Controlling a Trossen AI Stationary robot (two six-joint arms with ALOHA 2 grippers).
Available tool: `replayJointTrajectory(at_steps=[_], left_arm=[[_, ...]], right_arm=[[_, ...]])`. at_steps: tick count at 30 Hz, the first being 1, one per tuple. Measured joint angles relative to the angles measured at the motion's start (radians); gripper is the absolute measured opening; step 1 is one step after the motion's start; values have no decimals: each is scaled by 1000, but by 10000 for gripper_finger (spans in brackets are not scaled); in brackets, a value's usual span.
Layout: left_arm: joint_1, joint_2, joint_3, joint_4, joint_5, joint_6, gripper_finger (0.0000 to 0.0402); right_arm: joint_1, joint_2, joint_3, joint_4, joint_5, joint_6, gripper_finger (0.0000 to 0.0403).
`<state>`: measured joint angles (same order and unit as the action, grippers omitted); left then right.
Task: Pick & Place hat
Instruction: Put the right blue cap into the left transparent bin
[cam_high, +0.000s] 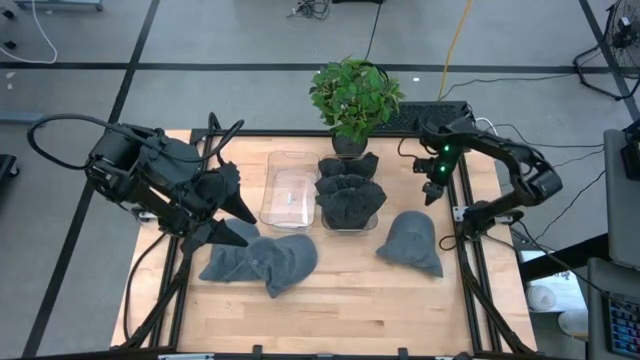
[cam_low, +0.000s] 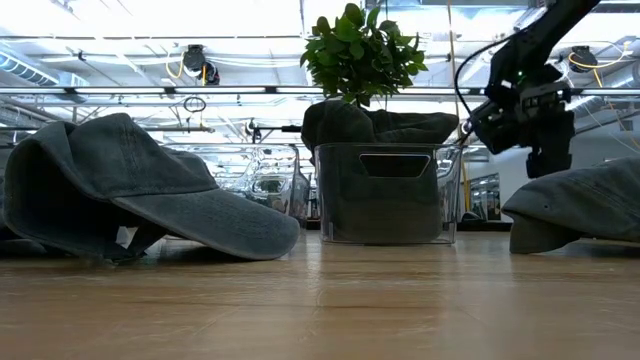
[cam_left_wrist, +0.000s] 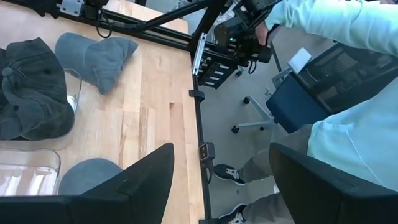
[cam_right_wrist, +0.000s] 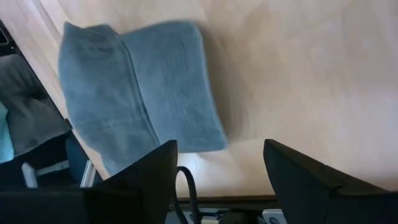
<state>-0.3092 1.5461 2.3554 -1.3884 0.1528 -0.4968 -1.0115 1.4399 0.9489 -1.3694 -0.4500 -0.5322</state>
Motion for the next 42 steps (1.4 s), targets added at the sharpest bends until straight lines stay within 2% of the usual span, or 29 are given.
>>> replayJointTrajectory(at_steps=[6, 12, 14, 23, 31, 42], left_arm=[[0, 0, 0, 0, 6, 28, 269], [0, 0, 0, -10, 6, 30, 269], [0, 0, 0, -16, 6, 31, 269], [0, 0, 0, -30, 6, 30, 269], [0, 0, 0, -29, 5, 25, 269], [0, 0, 0, -29, 5, 18, 269]], right_arm=[[0, 19, -47, 82, -54, 33, 231], [1, 19, -99, 144, -59, 47, 231], [1, 19, -124, 168, -95, 47, 231], [12, 25, -146, 187, -80, 25, 231], [59, 105, -149, 203, -77, 16, 231], [124, 213, -143, 167, -156, -39, 222]])
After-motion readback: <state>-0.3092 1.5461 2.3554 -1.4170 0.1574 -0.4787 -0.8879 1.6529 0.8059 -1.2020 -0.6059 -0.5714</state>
